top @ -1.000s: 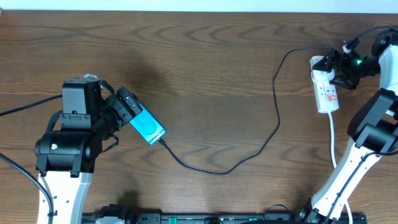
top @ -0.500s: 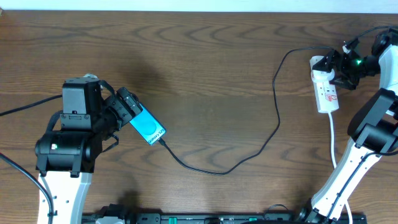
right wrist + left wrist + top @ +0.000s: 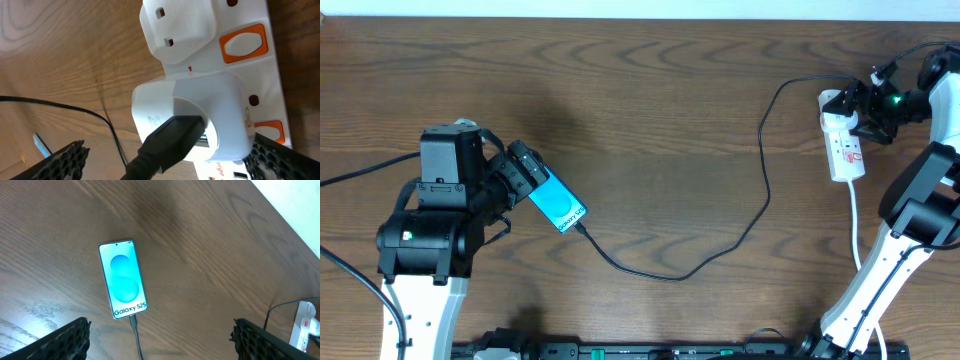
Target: Plug charger to phone and switch on socket
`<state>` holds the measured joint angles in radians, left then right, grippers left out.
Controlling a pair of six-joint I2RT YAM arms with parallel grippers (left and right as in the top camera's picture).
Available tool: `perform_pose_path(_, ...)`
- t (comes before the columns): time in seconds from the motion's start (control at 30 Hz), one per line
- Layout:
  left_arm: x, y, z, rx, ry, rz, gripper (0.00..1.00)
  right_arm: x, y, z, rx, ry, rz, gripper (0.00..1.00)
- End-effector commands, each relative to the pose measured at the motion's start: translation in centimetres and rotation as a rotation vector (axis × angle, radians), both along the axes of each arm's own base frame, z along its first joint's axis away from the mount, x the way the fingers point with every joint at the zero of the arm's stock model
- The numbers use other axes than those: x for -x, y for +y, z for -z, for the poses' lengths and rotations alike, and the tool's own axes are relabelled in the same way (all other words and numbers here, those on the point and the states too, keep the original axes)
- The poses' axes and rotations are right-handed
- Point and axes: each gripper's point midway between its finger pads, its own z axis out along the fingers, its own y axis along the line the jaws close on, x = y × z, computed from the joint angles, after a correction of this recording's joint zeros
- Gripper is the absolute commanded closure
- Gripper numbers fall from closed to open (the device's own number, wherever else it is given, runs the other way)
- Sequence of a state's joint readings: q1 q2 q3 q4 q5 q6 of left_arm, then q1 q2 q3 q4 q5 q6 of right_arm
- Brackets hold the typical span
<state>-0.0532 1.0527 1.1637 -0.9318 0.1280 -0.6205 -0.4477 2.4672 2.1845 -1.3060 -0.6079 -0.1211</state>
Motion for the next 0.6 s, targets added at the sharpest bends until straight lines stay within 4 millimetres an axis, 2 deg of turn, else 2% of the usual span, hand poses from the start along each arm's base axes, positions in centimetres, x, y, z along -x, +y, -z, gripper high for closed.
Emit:
perform_pose_path(0.0, -0.1, 0.3, -1.1, -0.017, -0.031, 0.003, 0.09, 1.5, -0.2, 2.9, 0.012, 0.087, -0.005, 0.01)
perform_pose_path(0.57, -0.1, 0.3, -1.1, -0.017, -0.031, 0.003, 0.09, 1.6, -2.8, 0.2, -0.031, 0.049, 0.063, 0.01)
